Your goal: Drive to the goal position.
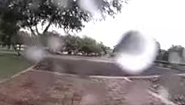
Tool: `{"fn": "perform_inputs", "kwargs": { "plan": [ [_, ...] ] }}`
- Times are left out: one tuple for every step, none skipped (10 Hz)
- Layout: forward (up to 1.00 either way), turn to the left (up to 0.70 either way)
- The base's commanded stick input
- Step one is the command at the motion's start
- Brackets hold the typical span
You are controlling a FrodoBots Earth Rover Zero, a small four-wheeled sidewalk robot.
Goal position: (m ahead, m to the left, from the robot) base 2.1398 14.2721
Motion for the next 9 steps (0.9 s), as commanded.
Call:
{"fn": "perform_inputs", "kwargs": {
  "plan": [
    [0.70, 0.00],
    [0.70, 0.00],
    [0.70, 0.00],
    [0.70, 0.01],
    [0.70, 0.07],
    [0.70, 0.35],
    [0.70, 0.35],
    [0.70, 0.35],
    [0.70, 0.35]
  ]
}}
